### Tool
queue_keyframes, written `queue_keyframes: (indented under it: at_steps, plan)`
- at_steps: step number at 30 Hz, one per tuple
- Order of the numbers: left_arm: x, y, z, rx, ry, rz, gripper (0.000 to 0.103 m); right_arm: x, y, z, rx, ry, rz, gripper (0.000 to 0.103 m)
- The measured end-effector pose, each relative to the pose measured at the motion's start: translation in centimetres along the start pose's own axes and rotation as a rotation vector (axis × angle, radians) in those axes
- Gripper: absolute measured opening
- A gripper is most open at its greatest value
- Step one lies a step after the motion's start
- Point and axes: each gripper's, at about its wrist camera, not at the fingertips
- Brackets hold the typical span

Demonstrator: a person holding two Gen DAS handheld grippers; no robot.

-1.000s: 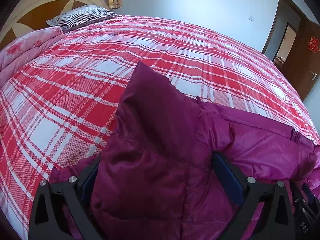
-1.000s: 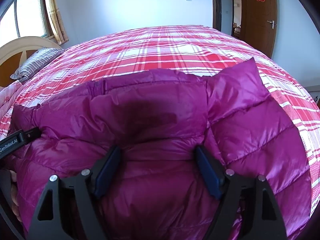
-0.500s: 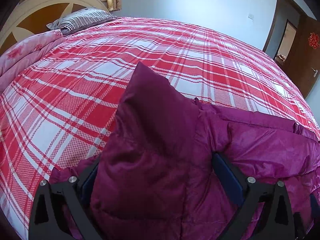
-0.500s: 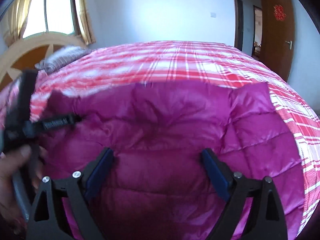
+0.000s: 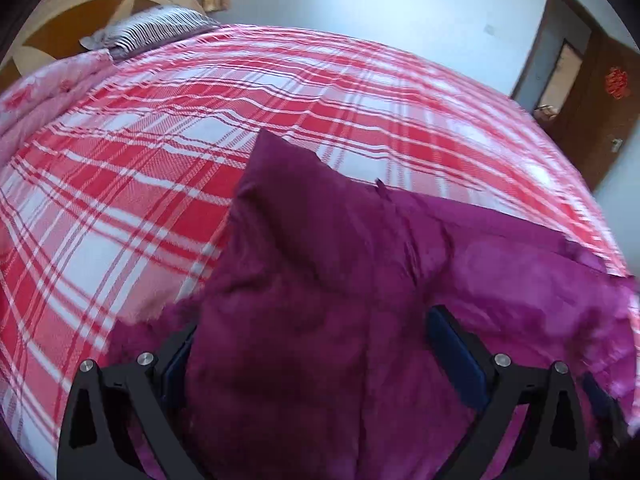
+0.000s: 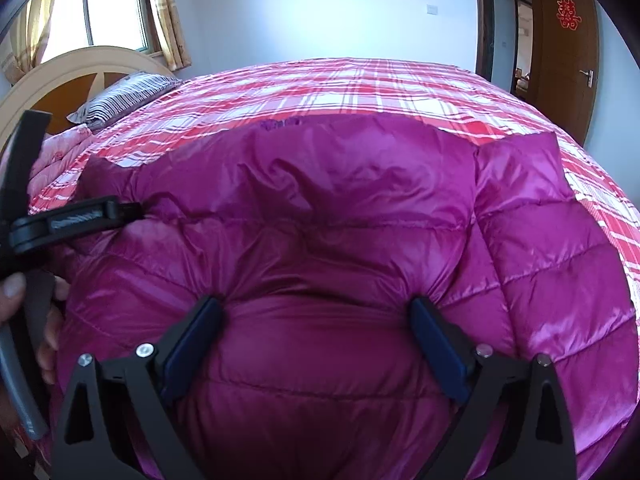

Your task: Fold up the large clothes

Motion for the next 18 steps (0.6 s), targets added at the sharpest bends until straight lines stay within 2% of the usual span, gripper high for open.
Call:
queue_keyframes:
  at_steps: [5,8,12,14,16,18]
  plan:
    - [-2.7,1.3,-7.2,0.098,0.089,0.063,0.102,-0.1,-0.1,0.1,0.000,-0.001,0.001,0.098]
    - [-4.9,3.1,-9.3,0.097,0.103,0.085,0.102,-0.2,-0.1,0.1,-0.004,0.007,-0.004,0.098]
    - [-7.6,6.8,-9.0,-0.002,0.188,0.065,0.102,-0.3,-0.1,0.2,-0.003,0.008,-0.005,0.098]
    - [-8.4,8.5,-8.2,-0.026,0.200,0.052,0.102,-0.3,-0.1,0.2,-0.003,0.005,-0.005,0.098]
    - [-8.6,9.7,-7.7,-0.031,0.213,0.032,0.102,-0.2,-0.2,0.2,0.000,0.004,-0.005,0.098]
    - [-8.3,10.1,-7.8,0.015,0.225,0.032,0.102,-0.2,-0.2,0.2,0.001,0.002,-0.004,0.098]
Point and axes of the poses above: each gripper's, at about its wrist camera, not at the fingertips, and z roughly the way its jaws point, x to its right, y to its underside, and after that the axes turned 3 degrees about z, right-handed
